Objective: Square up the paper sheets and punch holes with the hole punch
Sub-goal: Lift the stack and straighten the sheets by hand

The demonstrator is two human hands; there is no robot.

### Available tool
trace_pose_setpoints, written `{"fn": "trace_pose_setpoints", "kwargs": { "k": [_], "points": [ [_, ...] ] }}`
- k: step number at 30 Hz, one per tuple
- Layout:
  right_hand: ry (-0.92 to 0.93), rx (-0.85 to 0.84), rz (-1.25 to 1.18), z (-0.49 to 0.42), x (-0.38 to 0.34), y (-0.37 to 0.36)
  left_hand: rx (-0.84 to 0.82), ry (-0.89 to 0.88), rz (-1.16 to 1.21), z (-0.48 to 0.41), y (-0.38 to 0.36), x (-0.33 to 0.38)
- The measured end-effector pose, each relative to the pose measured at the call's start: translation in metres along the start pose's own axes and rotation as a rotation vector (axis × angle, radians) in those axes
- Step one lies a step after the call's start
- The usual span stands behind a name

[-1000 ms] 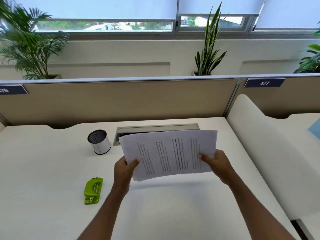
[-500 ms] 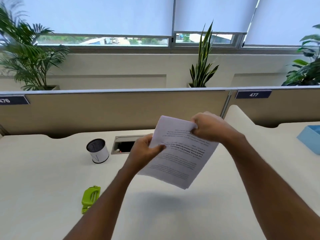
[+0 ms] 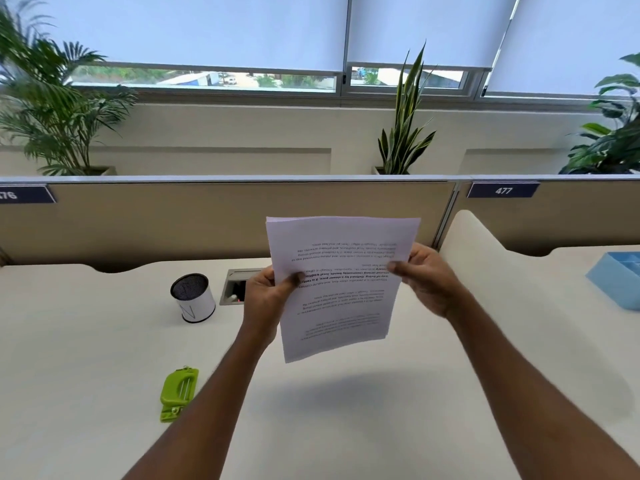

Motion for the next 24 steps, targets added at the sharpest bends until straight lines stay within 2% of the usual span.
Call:
{"fn": "trace_pose_setpoints", "kwargs": {
  "k": [5,9,14,19,24],
  "points": [
    [0.061,0.31,0.076,0.009,0.035,-0.001,0.135,-0.059,-0.145,0.007,0.003,-0.004],
    [0.143,0.438,0.056,0.017,0.043,-0.013,0.218,-0.158,-0.247,0.021,0.0,-0.006],
    [0.103,0.518,0.144,0.03,0.075,-0.018,0.247,-0.055,-0.24,0.036,0.002,-0.04],
    [-0.089,0.532,0.21,0.051,0.127,-0.012,0.21,0.092,-0.348,0.056,0.005,-0.084],
    [-0.091,0.535,0.245,0.053,0.134,-0.008,0.205,0.111,-0.371,0.053,0.01,-0.093]
  ]
}}
Point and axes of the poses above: each hand's wrist, its own z-axis away from the middle knuckle, its own y-axis out of the back of the hand, x = y × z, the point moved 7 cm from there along -z, towards the middle knuckle, and after that the axes turned 7 degrees about -z, right-handed, at the moved point
